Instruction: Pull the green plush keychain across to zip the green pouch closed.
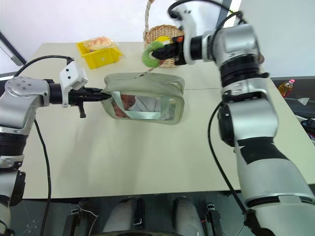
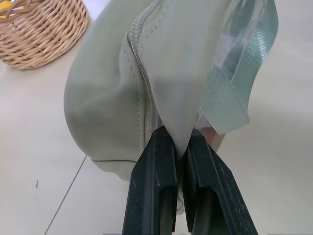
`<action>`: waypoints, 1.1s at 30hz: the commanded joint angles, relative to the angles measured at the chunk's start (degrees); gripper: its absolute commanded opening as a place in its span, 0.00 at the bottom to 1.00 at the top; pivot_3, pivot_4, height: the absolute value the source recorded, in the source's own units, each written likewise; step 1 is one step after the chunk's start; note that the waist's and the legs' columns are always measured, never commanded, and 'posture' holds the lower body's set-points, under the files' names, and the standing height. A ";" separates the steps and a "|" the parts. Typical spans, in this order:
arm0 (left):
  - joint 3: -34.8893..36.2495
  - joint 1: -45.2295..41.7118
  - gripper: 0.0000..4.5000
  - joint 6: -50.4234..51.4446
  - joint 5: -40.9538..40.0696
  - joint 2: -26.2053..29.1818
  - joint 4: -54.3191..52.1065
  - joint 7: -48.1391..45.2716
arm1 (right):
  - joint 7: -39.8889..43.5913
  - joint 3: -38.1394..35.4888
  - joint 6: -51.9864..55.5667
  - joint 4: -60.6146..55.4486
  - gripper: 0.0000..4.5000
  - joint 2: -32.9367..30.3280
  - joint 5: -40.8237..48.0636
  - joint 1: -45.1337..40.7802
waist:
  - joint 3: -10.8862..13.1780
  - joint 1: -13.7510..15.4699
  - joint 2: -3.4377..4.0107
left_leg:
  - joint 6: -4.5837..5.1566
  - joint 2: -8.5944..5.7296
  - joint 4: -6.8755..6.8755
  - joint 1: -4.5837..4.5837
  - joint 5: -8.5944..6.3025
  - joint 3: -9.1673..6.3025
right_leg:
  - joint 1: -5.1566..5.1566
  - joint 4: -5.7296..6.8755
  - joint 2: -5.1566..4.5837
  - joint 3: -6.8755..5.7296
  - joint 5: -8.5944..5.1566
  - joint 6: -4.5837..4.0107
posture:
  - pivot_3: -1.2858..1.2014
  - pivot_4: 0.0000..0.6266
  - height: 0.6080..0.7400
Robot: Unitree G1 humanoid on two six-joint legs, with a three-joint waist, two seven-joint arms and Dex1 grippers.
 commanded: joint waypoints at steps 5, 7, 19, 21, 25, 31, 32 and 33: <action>1.31 0.17 0.00 -0.07 -0.10 0.52 0.42 0.38 | -9.91 -0.54 -1.01 -21.00 0.01 -9.76 -3.67 11.29 | 0.00 0.25 0.00 | 0.01 -0.01 -0.02 -0.01 0.00 0.01 | 0.00 -0.04 -0.02 0.01 0.00 0.00 | 0.52 0.24 0.99; 1.40 0.43 0.00 0.23 -0.14 0.42 0.36 0.73 | -13.22 -0.13 -2.07 -27.58 0.01 -11.66 -5.50 16.63 | 0.00 0.24 0.00 | 0.01 -0.02 -0.01 -0.02 0.00 0.00 | 0.00 -0.04 -0.04 0.01 0.00 0.00 | 0.52 0.24 0.99; 1.42 1.81 0.00 2.39 -1.00 -0.05 -2.01 2.32 | -43.19 -18.15 7.29 -45.83 0.01 10.52 -2.75 40.14 | -0.04 0.08 0.05 | -0.01 0.04 -0.03 0.07 0.01 0.01 | -0.01 0.04 0.02 0.04 0.00 0.00 | 0.52 0.24 0.99; 1.54 2.10 0.00 2.80 -1.19 0.02 -2.54 2.61 | -45.23 -17.65 6.89 -46.04 0.01 14.87 -2.32 42.86 | -0.04 0.06 0.05 | -0.02 0.04 -0.07 0.08 0.02 0.00 | -0.02 0.04 0.03 0.04 0.00 0.00 | 0.52 0.24 0.99; 1.90 3.36 0.00 3.79 -1.50 0.46 -4.56 3.36 | -46.23 -13.57 3.41 -45.26 0.01 18.35 -2.68 47.56 | -0.05 -0.05 0.03 | -0.02 0.01 -0.04 0.07 0.02 0.02 | 0.02 0.02 0.00 0.06 0.00 0.00 | 0.52 0.24 0.99; 2.92 5.96 0.00 7.01 -2.48 0.77 -10.23 4.94 | -39.47 0.09 -10.18 -41.12 0.01 8.55 -9.39 50.48 | -0.05 -0.20 0.05 | -0.02 0.01 -0.07 0.12 0.01 -0.01 | 0.02 0.01 0.03 0.08 0.00 0.00 | 0.52 0.24 0.99; 3.15 6.65 0.00 7.46 -2.63 0.79 -11.25 5.21 | -37.92 1.88 -12.48 -40.32 0.01 7.02 -10.07 50.39 | -0.06 -0.19 0.04 | -0.01 0.00 -0.06 0.11 0.01 0.00 | 0.03 -0.03 0.03 0.09 0.00 0.00 | 0.52 0.24 0.99; 3.42 7.38 0.00 7.94 -2.87 0.90 -12.31 5.47 | -36.31 2.43 -13.31 -40.00 0.01 6.19 -9.54 49.87 | -0.06 -0.19 0.04 | 0.00 0.00 -0.06 0.12 0.00 -0.01 | 0.05 -0.05 0.03 0.09 0.00 0.00 | 0.52 0.24 0.99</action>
